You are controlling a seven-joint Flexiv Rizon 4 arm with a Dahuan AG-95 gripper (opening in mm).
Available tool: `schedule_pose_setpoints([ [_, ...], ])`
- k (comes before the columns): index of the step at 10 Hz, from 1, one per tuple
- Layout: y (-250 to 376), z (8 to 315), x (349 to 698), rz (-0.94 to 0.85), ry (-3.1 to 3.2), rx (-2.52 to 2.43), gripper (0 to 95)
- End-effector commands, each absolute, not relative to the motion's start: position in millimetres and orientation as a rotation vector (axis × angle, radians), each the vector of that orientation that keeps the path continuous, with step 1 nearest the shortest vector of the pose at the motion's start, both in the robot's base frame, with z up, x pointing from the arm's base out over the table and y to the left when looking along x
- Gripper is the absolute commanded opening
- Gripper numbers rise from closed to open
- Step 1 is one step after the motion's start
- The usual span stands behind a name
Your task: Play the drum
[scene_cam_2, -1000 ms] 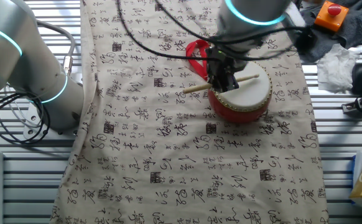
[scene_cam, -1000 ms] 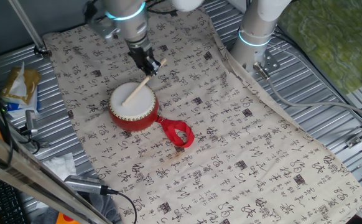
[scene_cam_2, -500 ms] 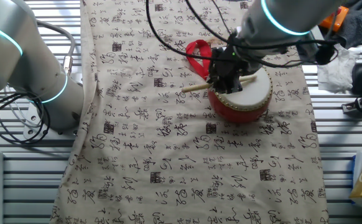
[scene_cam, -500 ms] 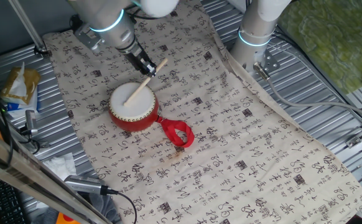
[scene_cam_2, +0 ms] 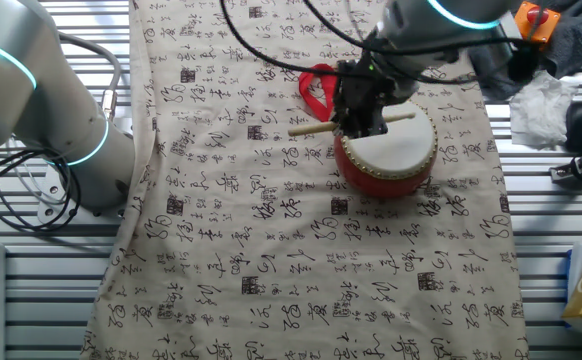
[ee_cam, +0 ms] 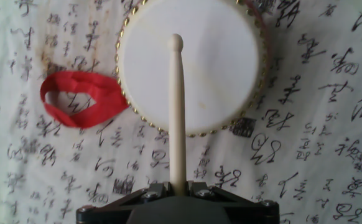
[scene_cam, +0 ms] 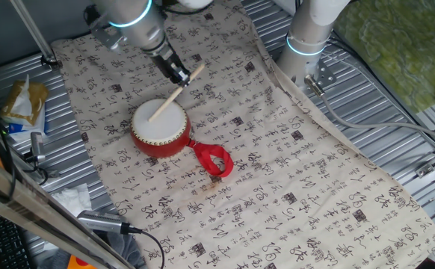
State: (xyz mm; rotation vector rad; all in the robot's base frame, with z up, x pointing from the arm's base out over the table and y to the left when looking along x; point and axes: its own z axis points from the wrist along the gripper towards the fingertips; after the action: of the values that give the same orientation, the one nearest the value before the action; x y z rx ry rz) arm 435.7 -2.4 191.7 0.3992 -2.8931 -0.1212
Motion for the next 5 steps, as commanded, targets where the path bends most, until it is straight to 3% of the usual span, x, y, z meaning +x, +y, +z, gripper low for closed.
schedule_pose_setpoints([
  [1, 6, 195, 437, -0.104, -3.148, 0.433, 0.0],
  [5, 41, 203, 447, -0.101, -3.172, 0.346, 0.0],
])
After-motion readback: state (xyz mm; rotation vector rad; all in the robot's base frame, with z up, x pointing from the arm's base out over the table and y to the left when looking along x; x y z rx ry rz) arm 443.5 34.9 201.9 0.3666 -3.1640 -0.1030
